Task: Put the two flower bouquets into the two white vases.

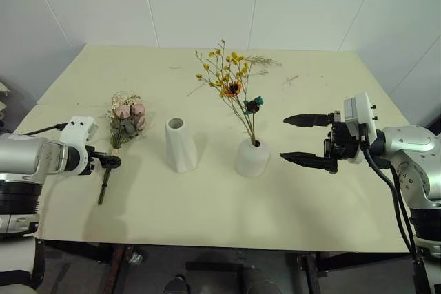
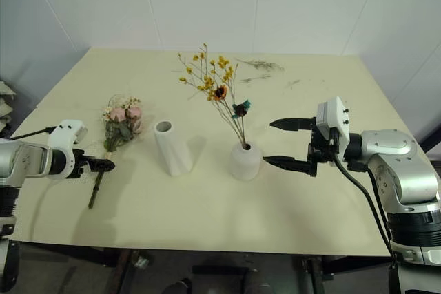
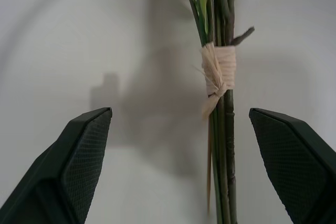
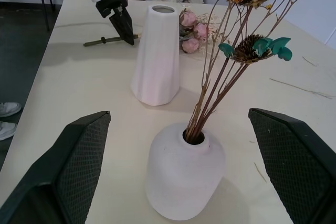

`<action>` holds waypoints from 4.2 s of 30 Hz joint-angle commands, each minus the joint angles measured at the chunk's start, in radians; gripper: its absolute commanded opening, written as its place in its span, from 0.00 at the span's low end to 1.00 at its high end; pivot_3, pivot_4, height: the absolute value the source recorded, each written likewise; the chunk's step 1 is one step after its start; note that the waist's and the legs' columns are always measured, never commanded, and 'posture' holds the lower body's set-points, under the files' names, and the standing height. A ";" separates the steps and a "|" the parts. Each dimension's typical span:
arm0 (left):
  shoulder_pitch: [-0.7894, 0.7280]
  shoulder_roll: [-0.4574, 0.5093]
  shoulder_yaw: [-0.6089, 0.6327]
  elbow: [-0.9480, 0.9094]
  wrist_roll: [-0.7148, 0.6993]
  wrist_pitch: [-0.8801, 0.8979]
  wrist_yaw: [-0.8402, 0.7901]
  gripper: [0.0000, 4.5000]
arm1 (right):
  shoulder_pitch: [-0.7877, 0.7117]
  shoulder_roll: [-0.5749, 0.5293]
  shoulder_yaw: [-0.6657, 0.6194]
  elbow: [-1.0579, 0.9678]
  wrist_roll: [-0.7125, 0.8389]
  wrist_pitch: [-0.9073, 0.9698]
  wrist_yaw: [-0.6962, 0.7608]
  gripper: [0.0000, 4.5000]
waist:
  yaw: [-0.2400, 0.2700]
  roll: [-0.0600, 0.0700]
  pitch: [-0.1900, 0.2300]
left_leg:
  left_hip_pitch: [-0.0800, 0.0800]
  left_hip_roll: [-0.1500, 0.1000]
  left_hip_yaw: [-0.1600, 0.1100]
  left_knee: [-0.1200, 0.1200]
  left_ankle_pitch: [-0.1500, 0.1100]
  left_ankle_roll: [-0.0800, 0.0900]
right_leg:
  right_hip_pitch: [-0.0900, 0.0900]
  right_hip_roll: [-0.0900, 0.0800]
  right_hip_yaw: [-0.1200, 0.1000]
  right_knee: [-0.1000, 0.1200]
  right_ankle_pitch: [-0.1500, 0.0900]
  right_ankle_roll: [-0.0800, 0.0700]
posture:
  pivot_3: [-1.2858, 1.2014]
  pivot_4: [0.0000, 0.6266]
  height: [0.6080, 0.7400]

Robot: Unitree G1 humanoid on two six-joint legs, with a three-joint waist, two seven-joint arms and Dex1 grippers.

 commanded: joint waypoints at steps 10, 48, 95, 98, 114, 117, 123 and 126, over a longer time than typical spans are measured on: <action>-0.064 -0.067 0.066 0.076 0.032 -0.072 0.009 0.24 | 0.008 -0.008 -0.022 -0.028 -0.004 -0.020 -0.012 1.00 | -0.001 0.000 0.000 | 0.000 0.000 0.000 0.001 0.000 0.000 | 0.000 0.000 0.000 0.001 0.000 0.001 | 0.52 0.24 1.00; -0.284 -0.409 0.422 0.177 -0.407 -1.123 -0.566 0.01 | 0.026 0.036 -0.052 -0.077 0.064 -0.034 -0.037 1.00 | 0.022 0.000 0.000 | 0.000 -0.001 0.001 0.006 0.000 -0.001 | 0.002 0.000 0.001 0.003 0.002 0.002 | 0.52 0.24 1.00; -0.155 -0.465 0.245 0.125 -0.361 -0.946 -0.669 0.01 | 0.121 0.035 -0.053 -0.159 0.063 -0.021 -0.155 1.00 | 0.023 0.000 0.000 | 0.001 -0.001 0.001 0.009 0.000 -0.001 | 0.004 0.000 0.001 0.001 0.002 0.003 | 0.52 0.24 1.00; -0.144 -0.466 0.229 0.121 -0.351 -0.947 -0.677 0.01 | 0.123 0.036 -0.052 -0.162 0.064 -0.021 -0.157 1.00 | 0.022 0.000 0.000 | 0.001 -0.001 0.001 0.008 0.000 -0.001 | 0.004 0.000 0.001 0.001 0.002 0.003 | 0.52 0.24 1.00; -0.122 -0.435 0.209 0.163 -0.279 -1.008 -0.699 0.01 | 0.139 0.040 -0.054 -0.182 0.065 -0.017 -0.180 1.00 | 0.024 0.000 0.000 | 0.001 -0.001 0.001 0.006 0.000 -0.001 | 0.004 0.000 0.001 -0.002 0.003 0.003 | 0.52 0.24 1.00; -0.112 -0.429 0.198 0.163 -0.269 -1.008 -0.712 0.01 | 0.139 0.041 -0.051 -0.181 0.064 -0.019 -0.182 1.00 | 0.023 0.000 0.000 | 0.001 -0.001 0.001 0.006 0.000 -0.001 | 0.004 0.000 0.001 -0.002 0.003 0.003 | 0.52 0.24 1.00; -0.101 -0.426 0.184 0.165 -0.256 -0.974 -0.713 0.36 | 0.138 0.045 -0.047 -0.183 0.063 -0.018 -0.185 1.00 | 0.023 0.000 0.000 | 0.001 -0.001 0.001 0.006 0.000 -0.001 | 0.004 0.000 0.001 -0.002 0.003 0.003 | 0.52 0.24 1.00; -0.088 -0.420 0.173 0.153 -0.252 -0.967 -0.728 0.56 | 0.133 0.045 -0.046 -0.180 0.062 -0.017 -0.186 1.00 | 0.023 0.000 0.000 | 0.001 -0.001 0.001 0.006 0.000 -0.001 | 0.004 0.000 0.001 -0.002 0.003 0.003 | 0.52 0.24 1.00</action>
